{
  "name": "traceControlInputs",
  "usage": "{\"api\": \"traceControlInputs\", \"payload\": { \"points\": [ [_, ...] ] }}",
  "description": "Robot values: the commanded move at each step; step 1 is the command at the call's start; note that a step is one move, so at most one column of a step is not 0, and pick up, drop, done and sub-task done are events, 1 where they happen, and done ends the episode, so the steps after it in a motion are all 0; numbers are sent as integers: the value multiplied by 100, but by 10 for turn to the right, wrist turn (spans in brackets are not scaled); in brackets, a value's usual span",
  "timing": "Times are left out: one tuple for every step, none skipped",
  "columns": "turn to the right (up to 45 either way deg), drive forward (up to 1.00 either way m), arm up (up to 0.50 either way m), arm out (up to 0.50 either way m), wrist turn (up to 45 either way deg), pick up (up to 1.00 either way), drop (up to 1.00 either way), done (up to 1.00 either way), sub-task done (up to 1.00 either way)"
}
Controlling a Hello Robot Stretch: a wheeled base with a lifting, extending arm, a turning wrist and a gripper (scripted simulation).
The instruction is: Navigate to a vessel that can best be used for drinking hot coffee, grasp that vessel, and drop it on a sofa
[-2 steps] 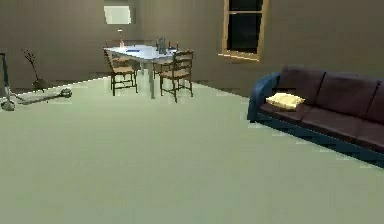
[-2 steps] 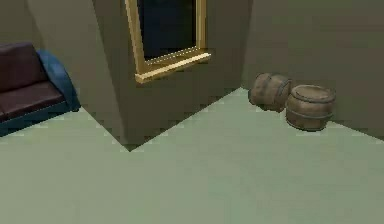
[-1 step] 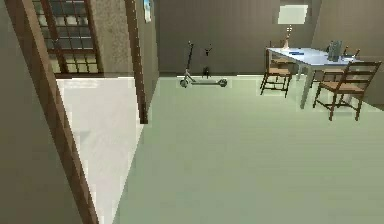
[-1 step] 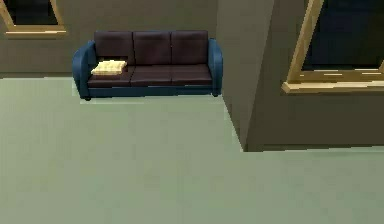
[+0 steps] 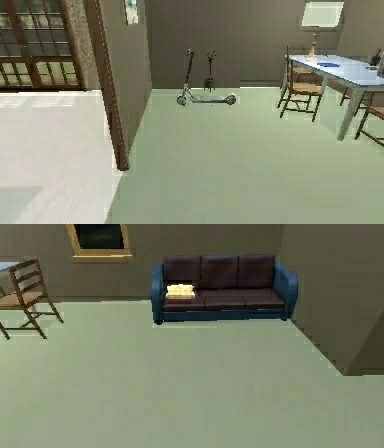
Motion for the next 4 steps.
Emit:
{"api": "traceControlInputs", "payload": {
  "points": [
    [-450,0,0,0,0,0,0,0,0],
    [-270,0,0,0,0,0,0,0,0],
    [0,85,0,0,0,0,0,0,0],
    [-450,0,0,0,0,0,0,0,0]
  ]
}}
